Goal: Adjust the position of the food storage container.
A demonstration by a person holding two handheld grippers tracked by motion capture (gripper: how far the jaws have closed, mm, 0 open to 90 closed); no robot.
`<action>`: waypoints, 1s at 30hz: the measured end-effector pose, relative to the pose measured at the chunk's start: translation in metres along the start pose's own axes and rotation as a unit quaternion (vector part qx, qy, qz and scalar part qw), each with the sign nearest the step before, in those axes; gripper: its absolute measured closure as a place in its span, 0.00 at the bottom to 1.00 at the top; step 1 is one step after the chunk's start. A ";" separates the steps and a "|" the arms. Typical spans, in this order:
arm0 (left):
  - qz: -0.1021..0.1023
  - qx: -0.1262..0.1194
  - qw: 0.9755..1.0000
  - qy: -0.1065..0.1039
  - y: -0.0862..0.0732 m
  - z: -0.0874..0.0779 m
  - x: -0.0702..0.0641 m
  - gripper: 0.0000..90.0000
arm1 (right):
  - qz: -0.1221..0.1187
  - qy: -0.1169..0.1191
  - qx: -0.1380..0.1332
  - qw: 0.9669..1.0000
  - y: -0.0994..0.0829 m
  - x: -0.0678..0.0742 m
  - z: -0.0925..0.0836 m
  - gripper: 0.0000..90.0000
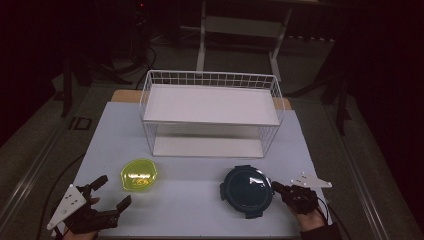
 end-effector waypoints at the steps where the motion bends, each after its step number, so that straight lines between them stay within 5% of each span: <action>1: 0.000 0.000 1.000 0.000 0.000 0.000 0.000 0.00 | 0.003 0.000 -0.002 1.000 0.000 0.000 0.000 1.00; 16: 0.001 0.004 1.000 -0.003 0.000 0.000 -0.001 0.00 | 0.014 0.011 -0.007 1.000 0.001 -0.001 0.003 1.00; 30: 0.001 0.004 1.000 -0.005 0.000 0.001 -0.001 0.00 | -0.003 0.030 -0.006 1.000 0.006 0.013 0.012 1.00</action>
Point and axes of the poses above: each handheld gripper's, and its own axes: z roughly forward along the jaws, y roughly out of its top, x roughly to its left, the point moved 2 cm from there along z, roughly forward along the jaws, and after that the axes turned 5 degrees about y, right-handed, at the moved point
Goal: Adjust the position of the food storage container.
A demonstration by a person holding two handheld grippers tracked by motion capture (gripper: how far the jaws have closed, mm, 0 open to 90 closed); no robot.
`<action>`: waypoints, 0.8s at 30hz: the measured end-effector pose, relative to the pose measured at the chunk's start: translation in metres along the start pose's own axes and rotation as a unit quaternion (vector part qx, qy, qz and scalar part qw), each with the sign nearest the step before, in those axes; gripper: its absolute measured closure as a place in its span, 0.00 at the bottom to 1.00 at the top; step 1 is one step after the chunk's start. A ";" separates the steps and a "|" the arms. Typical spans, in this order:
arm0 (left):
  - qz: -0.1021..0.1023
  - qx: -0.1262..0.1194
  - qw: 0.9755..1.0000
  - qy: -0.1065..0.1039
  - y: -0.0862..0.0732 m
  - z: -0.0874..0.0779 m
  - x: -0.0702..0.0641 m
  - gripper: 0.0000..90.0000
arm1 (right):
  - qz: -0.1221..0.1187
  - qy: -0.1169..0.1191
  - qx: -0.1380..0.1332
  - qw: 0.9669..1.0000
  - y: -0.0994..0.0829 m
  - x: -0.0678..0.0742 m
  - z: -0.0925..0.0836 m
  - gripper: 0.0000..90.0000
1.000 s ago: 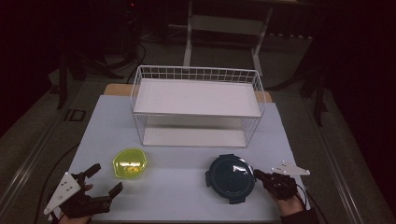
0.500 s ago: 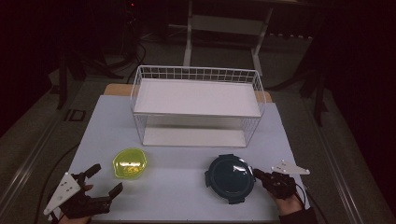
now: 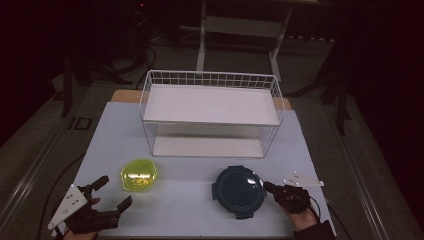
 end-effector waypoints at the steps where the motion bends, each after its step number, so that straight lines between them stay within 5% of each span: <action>1: 0.001 0.000 1.000 0.000 0.000 0.000 0.000 0.00 | 0.001 0.000 0.000 1.000 0.000 0.001 0.001 1.00; 12: 0.003 0.000 1.000 0.000 0.000 0.000 0.000 0.00 | 0.002 0.015 -0.003 1.000 0.000 0.002 0.002 1.00; 18: 0.002 0.000 1.000 -0.001 0.001 0.000 -0.001 0.00 | -0.008 0.001 -0.002 1.000 0.003 0.004 -0.001 1.00; 22: 0.005 0.003 1.000 -0.003 0.001 0.001 -0.003 0.00 | -0.003 -0.006 -0.025 1.000 0.009 0.002 -0.015 0.91; 24: 0.005 0.009 1.000 -0.002 0.002 0.002 -0.005 0.00 | 0.007 -0.003 -0.039 0.999 0.011 0.002 -0.022 0.78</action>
Point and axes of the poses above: each handheld gripper's, and its own axes: z roughly forward along the jaws, y roughly out of its top, x roughly to its left, the point moved 2 cm from there along z, roughly forward along the jaws, and after that the axes turned 5 degrees about y, right-handed, at the moved point
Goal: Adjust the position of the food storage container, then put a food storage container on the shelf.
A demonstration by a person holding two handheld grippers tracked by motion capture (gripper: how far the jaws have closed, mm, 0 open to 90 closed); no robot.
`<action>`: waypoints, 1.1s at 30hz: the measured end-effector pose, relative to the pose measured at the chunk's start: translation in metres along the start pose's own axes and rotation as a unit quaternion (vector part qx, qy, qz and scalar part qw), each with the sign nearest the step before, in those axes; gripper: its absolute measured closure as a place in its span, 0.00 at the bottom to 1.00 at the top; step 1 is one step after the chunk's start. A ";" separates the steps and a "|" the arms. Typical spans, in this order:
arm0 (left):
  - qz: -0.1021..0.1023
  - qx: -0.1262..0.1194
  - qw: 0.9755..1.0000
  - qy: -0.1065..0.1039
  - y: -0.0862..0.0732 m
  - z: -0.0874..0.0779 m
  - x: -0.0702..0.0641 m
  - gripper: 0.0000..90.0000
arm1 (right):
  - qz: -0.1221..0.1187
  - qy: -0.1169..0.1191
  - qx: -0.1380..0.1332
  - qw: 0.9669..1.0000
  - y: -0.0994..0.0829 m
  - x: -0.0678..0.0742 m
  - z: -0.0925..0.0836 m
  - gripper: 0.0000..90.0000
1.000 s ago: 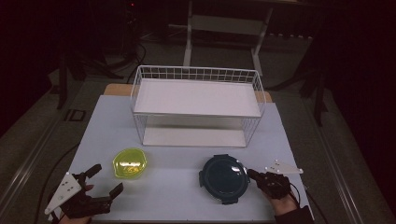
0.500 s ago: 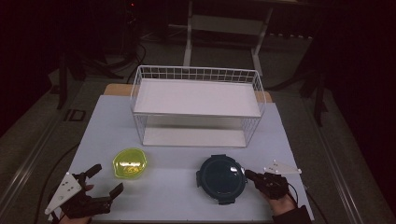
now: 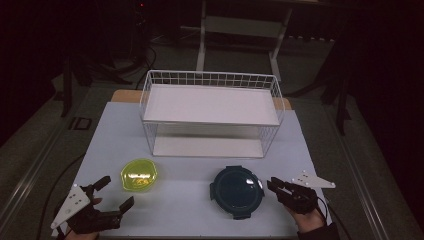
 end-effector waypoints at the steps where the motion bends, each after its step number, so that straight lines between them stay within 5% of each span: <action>1: -0.002 0.002 1.000 -0.005 0.001 0.001 -0.001 0.00 | 0.000 0.000 0.000 1.000 0.000 0.000 0.000 0.78; 9: 0.025 0.033 0.998 -0.055 0.013 0.013 -0.024 0.00 | 0.001 0.041 -0.021 0.999 0.011 0.007 -0.008 0.31; 13: 0.037 0.045 0.995 -0.081 0.022 0.023 -0.040 0.00 | -0.003 0.068 -0.029 0.997 0.017 0.011 -0.010 0.18; 17: 0.044 0.049 0.992 -0.110 0.035 0.034 -0.058 0.00 | -0.027 0.047 -0.032 0.998 0.024 0.016 -0.014 0.21; 22: 0.048 0.046 0.986 -0.151 0.055 0.048 -0.078 0.00 | -0.027 0.055 -0.036 0.997 0.034 0.014 -0.018 0.23; 26: 0.031 0.048 0.982 -0.180 0.068 0.059 -0.091 0.00 | -0.018 0.068 -0.043 0.997 0.039 0.014 -0.020 0.23; 30: 0.001 0.053 0.977 -0.206 0.078 0.072 -0.102 0.00 | -0.036 0.061 -0.044 0.996 0.047 0.017 -0.022 0.22; 33: -0.008 0.052 0.971 -0.234 0.081 0.083 -0.112 0.00 | -0.043 0.068 -0.044 0.996 0.051 0.018 -0.021 0.22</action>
Point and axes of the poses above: each handheld gripper's, and its own axes: z roughly forward along the jaws, y roughly out of its top, x roughly to its left, the point moved 2 cm from there along z, roughly forward along the jaws, and after that the axes turned 5 degrees about y, right-handed, at the moved point
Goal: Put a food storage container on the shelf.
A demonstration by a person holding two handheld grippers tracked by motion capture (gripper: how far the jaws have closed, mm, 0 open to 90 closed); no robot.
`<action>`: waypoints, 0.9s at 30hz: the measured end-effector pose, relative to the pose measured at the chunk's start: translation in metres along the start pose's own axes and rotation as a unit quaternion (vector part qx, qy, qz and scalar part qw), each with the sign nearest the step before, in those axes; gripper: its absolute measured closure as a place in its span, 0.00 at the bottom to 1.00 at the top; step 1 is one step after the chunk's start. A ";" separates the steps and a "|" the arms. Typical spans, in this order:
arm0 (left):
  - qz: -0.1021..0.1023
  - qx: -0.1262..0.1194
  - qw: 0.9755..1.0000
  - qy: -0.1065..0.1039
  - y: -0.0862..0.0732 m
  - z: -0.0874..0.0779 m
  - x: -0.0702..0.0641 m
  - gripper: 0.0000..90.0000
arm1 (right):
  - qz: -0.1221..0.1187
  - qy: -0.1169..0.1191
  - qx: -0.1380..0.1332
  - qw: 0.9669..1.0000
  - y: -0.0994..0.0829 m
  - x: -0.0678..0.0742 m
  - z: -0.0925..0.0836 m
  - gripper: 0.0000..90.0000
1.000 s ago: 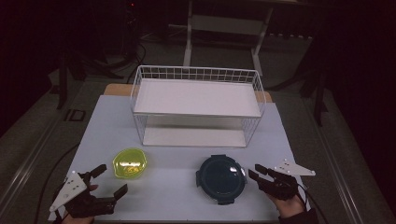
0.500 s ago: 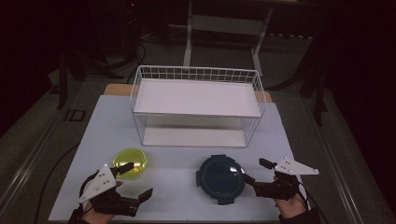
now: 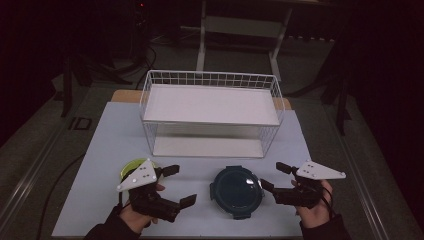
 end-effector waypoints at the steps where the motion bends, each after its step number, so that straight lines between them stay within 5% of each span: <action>1: 0.010 0.001 1.000 -0.002 0.001 0.005 -0.003 0.00 | -0.003 0.001 0.002 1.000 0.001 0.000 0.001 0.21; 6: 0.026 0.036 0.999 -0.022 -0.001 0.032 -0.012 0.00 | 0.008 0.032 0.031 0.999 -0.002 -0.006 0.008 0.14; 11: -0.017 0.082 0.996 -0.024 -0.011 0.054 -0.002 0.00 | 0.037 0.049 0.049 0.997 -0.011 -0.012 0.015 0.11; 14: -0.055 0.111 0.992 -0.014 -0.021 0.065 0.009 0.00 | 0.050 0.050 0.056 0.996 -0.017 -0.014 0.019 0.11; 15: -0.075 0.121 0.990 -0.014 -0.024 0.069 0.013 0.00 | 0.054 0.052 0.056 0.996 -0.019 -0.015 0.020 0.11; 16: -0.110 0.139 0.984 -0.015 -0.031 0.076 0.019 0.00 | 0.061 0.049 0.064 0.995 -0.022 -0.016 0.023 0.11; 17: -0.110 0.139 0.984 -0.015 -0.031 0.076 0.019 0.01 | 0.061 0.049 0.064 0.995 -0.022 -0.016 0.023 0.11; 18: -0.128 0.147 0.981 -0.014 -0.035 0.079 0.023 0.01 | 0.063 0.049 0.064 0.995 -0.024 -0.017 0.024 0.11; 23: -0.206 0.184 0.961 -0.018 -0.052 0.090 0.037 0.06 | 0.072 0.050 0.061 0.994 -0.026 -0.017 0.025 0.18; 27: -0.265 0.200 0.943 -0.018 -0.063 0.092 0.047 0.21 | 0.072 0.046 0.064 0.994 -0.027 -0.018 0.025 0.20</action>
Point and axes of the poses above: each handheld gripper's, and its own axes: z roughly forward along the jaws, y roughly out of its top, x roughly to its left, the point moved 2 cm from there along z, roughly forward along the jaws, and after that the axes turned 5 degrees about y, right-handed, at the moved point
